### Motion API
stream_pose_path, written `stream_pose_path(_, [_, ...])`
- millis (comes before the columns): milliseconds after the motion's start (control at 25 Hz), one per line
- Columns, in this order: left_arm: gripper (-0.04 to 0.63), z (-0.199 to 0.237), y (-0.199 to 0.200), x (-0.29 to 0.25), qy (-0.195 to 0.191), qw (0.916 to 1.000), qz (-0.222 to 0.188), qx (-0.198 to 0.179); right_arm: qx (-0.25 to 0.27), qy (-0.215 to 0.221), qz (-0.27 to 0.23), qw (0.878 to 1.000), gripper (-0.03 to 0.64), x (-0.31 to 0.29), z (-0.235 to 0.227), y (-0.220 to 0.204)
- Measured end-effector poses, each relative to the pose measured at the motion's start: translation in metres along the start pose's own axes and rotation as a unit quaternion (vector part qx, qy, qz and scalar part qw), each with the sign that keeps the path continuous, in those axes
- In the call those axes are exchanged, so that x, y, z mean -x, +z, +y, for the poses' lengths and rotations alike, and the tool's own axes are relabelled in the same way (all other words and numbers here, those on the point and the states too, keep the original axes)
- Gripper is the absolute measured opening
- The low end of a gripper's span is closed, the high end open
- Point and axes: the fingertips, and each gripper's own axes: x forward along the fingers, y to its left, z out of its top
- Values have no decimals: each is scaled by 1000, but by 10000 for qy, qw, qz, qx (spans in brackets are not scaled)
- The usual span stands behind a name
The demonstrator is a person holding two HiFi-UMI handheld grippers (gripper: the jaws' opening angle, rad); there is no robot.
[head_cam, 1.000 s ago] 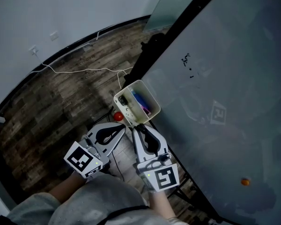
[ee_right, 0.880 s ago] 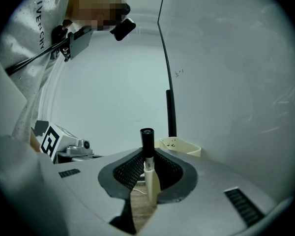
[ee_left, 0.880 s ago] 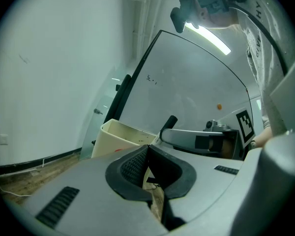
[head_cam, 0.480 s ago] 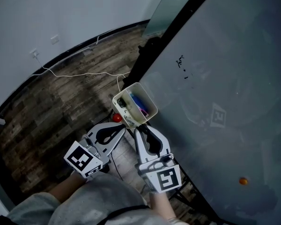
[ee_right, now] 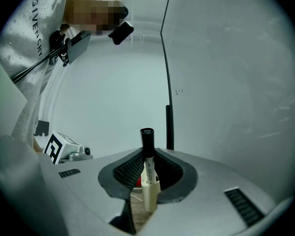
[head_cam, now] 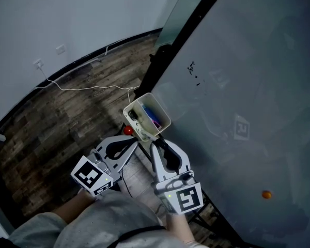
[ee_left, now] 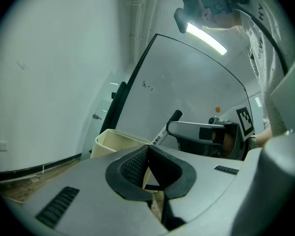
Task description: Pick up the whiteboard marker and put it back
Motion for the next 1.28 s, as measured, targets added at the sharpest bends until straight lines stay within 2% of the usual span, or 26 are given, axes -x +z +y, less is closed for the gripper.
stream_pose_path(560, [15, -15, 7, 7, 22, 9999, -89, -132, 67, 32, -217, 9997, 75, 17, 5, 22])
stream_pose_path(800, [15, -21, 11, 15, 108, 9997, -149, -179, 42, 281, -339, 9990, 75, 24, 16, 34])
stream_pose_path(1280, [15, -33, 17, 28, 206, 9992, -219, -253, 89, 349, -525, 9980, 75, 34, 20, 52])
